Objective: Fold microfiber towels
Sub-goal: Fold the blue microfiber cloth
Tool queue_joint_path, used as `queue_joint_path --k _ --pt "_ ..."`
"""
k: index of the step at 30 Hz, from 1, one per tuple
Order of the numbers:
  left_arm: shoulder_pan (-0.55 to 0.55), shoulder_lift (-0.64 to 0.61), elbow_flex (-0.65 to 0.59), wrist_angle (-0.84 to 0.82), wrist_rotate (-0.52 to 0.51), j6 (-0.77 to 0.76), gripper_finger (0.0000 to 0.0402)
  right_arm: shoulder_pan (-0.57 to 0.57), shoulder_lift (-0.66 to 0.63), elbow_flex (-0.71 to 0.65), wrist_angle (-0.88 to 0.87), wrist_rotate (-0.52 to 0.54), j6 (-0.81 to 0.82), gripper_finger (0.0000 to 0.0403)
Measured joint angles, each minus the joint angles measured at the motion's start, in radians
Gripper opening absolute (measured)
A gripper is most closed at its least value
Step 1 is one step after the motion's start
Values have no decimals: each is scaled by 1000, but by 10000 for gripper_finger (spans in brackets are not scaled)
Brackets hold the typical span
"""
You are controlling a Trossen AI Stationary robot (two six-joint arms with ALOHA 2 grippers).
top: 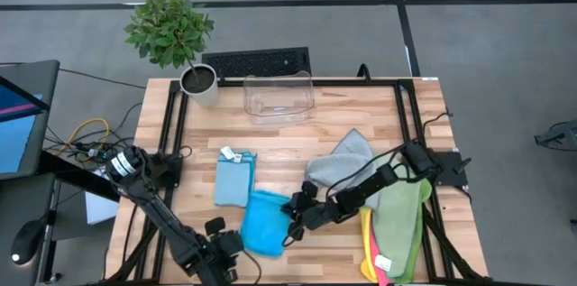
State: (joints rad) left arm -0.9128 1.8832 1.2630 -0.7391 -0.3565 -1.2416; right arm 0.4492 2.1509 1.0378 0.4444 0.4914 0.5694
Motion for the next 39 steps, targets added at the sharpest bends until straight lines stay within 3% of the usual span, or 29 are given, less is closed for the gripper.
queue_joint_path --k 3,5,8,10,12,15,20,24,27,34,39 --pt "-18 0 45 -90 -46 -12 162 -5 4 0 1 2 -1 75" --pt "-37 0 71 -135 -222 -5 162 -6 7 1 2 1 2 75" --pt "-63 -2 89 -119 -572 92 161 -6 7 1 -4 0 6 75" --pt "-51 -3 68 -120 -673 128 156 -6 7 1 -4 1 6 75" --pt "-9 -3 25 -78 -676 146 148 -6 8 0 10 1 5 75" --pt "58 -1 -72 148 -622 298 132 -6 6 -1 17 6 -22 75" --pt "131 0 -173 532 -427 588 97 7 -54 -6 -4 76 -92 75" --pt "153 0 -231 570 -342 562 67 16 -98 -3 6 156 -144 75" --pt "158 0 -299 576 -277 479 45 6 -87 -4 8 154 -134 75" --pt "154 -1 -345 585 -303 378 9 -7 48 8 46 124 -12 75" --pt "145 -5 -333 551 -232 359 2 -18 68 10 35 123 32 75"
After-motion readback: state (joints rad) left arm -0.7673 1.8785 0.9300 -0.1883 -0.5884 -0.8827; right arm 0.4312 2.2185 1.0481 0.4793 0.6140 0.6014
